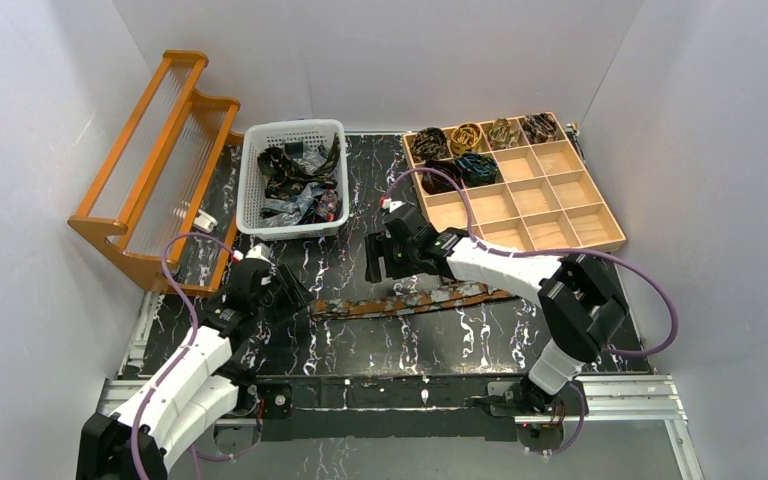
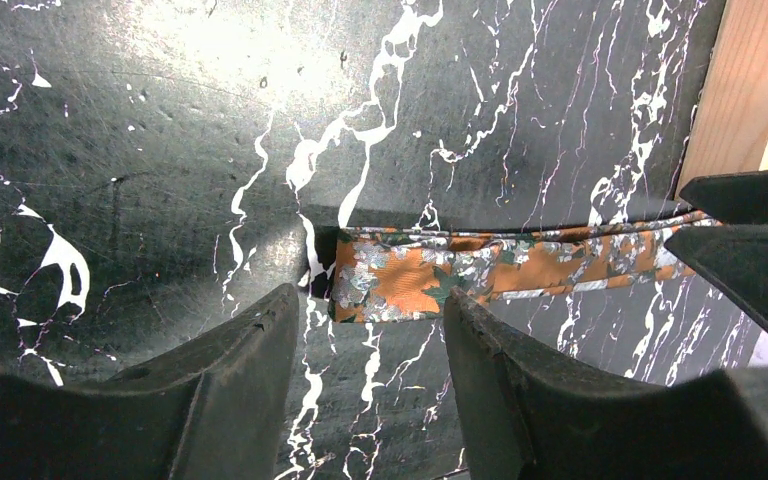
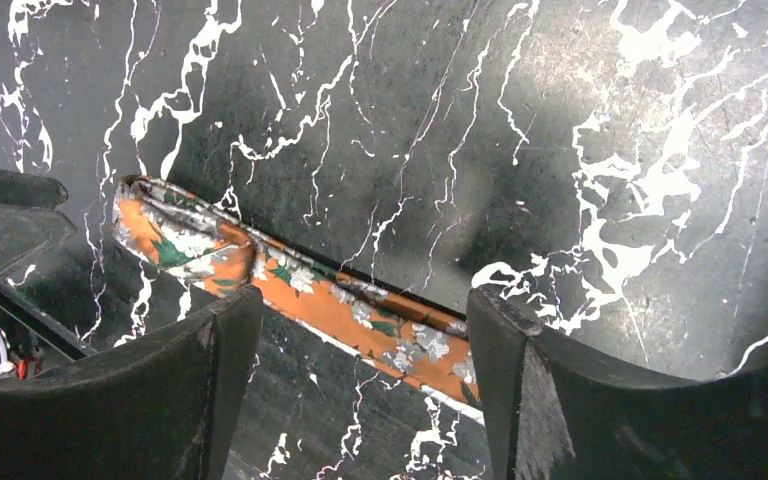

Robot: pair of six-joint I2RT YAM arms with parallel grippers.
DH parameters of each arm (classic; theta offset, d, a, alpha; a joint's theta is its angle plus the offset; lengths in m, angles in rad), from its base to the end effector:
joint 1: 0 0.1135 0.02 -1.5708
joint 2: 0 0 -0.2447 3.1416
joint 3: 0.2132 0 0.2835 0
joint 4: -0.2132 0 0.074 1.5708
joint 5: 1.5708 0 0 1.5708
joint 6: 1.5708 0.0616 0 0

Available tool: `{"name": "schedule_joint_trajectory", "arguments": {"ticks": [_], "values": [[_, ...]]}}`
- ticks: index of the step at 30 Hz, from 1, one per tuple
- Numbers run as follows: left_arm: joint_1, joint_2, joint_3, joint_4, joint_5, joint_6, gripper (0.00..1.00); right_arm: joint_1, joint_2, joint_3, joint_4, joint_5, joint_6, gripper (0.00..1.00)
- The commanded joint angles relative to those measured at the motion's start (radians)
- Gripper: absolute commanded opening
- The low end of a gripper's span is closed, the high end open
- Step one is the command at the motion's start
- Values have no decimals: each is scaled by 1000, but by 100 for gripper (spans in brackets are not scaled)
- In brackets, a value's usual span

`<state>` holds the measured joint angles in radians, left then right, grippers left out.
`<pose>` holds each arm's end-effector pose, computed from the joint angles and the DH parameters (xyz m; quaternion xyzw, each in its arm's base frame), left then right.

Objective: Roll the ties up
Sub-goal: Roll the tie at the center of the board.

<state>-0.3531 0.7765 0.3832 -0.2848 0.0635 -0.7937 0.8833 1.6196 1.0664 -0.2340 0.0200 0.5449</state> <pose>0.2143 -0.0832 0.1492 -0.1836 0.8828 -0.2581 0.3469 0.2516 0.3044 0.1673 -0.1519 0.9116 0.2431 0.2946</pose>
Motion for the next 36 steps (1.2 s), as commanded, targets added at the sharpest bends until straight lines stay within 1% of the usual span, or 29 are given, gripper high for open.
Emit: {"name": "schedule_joint_trajectory", "arguments": {"ticks": [1,4,7,9,11,15,36], "values": [[0,4,-18,13,2,-8,53,-11,45,68,-23,-119,2,81],[0,19,-37,46,15,-15,54,-11,82,75,39,-258,102,77],[0,47,-52,84,38,-15,54,-3,114,46,166,-381,233,72],[0,62,-55,93,43,-16,54,7,135,37,196,-376,295,69],[0,67,-58,104,49,-15,54,9,161,41,193,-362,334,63],[0,68,-55,104,52,-8,55,16,200,47,184,-359,361,55],[0,62,-53,88,56,2,55,29,273,10,226,-373,400,28]]}}
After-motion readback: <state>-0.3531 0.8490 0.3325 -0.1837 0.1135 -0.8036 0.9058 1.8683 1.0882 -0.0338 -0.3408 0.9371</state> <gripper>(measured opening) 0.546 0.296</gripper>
